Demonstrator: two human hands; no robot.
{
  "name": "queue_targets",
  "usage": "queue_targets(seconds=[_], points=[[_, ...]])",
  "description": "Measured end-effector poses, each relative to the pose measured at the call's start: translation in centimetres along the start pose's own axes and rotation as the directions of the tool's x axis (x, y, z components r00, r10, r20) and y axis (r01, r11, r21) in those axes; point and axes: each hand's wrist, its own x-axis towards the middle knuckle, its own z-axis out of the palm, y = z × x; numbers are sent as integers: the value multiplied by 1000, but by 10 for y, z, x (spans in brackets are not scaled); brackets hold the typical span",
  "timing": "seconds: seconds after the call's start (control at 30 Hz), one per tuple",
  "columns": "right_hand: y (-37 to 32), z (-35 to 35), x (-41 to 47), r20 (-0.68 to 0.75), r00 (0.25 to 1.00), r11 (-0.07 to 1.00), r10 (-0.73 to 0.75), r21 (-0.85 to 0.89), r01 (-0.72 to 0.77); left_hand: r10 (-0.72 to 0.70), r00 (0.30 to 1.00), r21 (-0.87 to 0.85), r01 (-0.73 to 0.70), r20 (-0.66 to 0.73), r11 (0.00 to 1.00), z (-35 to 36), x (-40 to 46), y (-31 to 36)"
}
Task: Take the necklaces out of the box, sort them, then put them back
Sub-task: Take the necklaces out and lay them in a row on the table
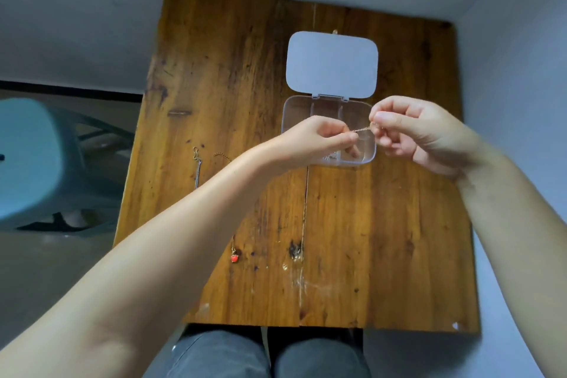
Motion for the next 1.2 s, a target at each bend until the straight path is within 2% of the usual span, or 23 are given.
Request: queue_targets(seconds=[0.17, 0.27, 0.37, 0.43, 0.5, 0.6, 0.7, 0.77, 0.87, 0.93, 1.1, 1.2], points=[[50, 29, -23, -78, 992, 989, 97, 115, -88, -134, 991, -214, 134, 14, 968, -42, -25, -47], [90, 74, -33, -242, 951, 950, 194, 287, -121, -226, 974, -252, 222, 14, 942, -56, -31, -70], [127, 129, -42, -373, 844, 903, 386, 342, -261, -320, 947, -102, 318, -6, 943, -62, -31, -87], [149, 166, -46, -422, 770, 863, 479, 388, -324, -329, 941, 104, 335, -76, 936, -63, -27, -93], [166, 200, -46, -452, 743, 859, 494, 382, -339, -285, 951, 316, 310, -122, 897, -61, -21, -98], [183, 236, -45, -561, 722, 914, 405, 242, -325, -233, 964, 467, 267, -130, 843, -50, -14, -106], [190, 246, -43, -690, 684, 960, 238, 60, -273, -166, 966, 513, 247, -199, 822, -41, -10, -113], [194, 244, -45, -716, 687, 961, 122, -89, -262, -97, 969, 581, 215, -228, 785, -40, -10, -117], [202, 236, -49, -629, 774, 883, -64, -397, -250, 27, 981, 705, 119, -193, 699, -42, -10, -122], [209, 232, -52, -553, 823, 823, -131, -523, -220, 77, 989, 765, 47, -125, 642, -42, -10, -125], [224, 228, -55, -474, 857, 702, -205, -681, -209, 134, 991, 848, -67, -5, 525, -40, -13, -137], [226, 227, -56, -492, 856, 697, -156, -669, -257, 156, 988, 874, -71, -6, 480, -39, -16, -141]])
